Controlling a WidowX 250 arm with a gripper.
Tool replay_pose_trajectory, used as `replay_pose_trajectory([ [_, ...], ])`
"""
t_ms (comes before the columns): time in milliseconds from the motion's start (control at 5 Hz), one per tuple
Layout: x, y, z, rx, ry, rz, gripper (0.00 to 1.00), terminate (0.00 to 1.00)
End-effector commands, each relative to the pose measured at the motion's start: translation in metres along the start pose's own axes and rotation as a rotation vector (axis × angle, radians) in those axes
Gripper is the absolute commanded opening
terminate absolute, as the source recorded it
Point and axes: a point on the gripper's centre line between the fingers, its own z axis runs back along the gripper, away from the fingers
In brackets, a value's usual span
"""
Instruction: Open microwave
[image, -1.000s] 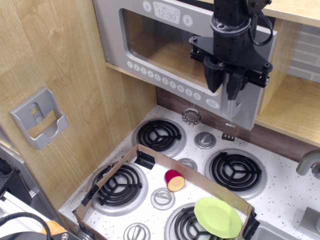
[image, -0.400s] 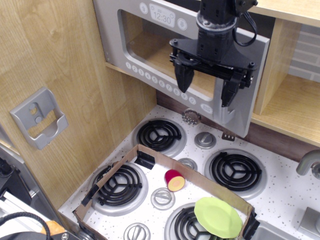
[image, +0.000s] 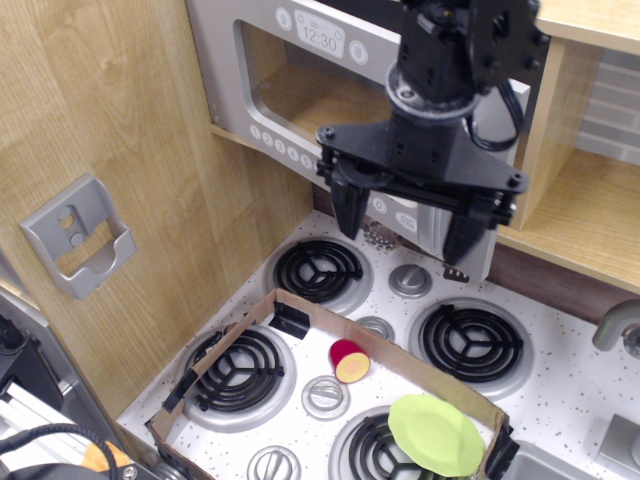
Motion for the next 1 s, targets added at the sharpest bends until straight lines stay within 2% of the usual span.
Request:
replay_pose_trajectory([
  [0, -0.004, -0.032, 0.009, -0.122, -0.005, -0.188, 1.00, 0.00],
  [200, 0.007, -0.056, 0.007, -0.187, 0.000, -0.326, 1.00, 0.00],
  [400, 0.020, -0.088, 0.008, -0.245, 0.044, -0.532, 1.00, 0.00],
  [600, 0.029, -0.112, 0.015, -0.196, 0.057, -0.590, 1.00, 0.00],
  [800, 0.034, -0.130, 0.020, -0.176, -0.042, -0.647, 1.00, 0.00],
])
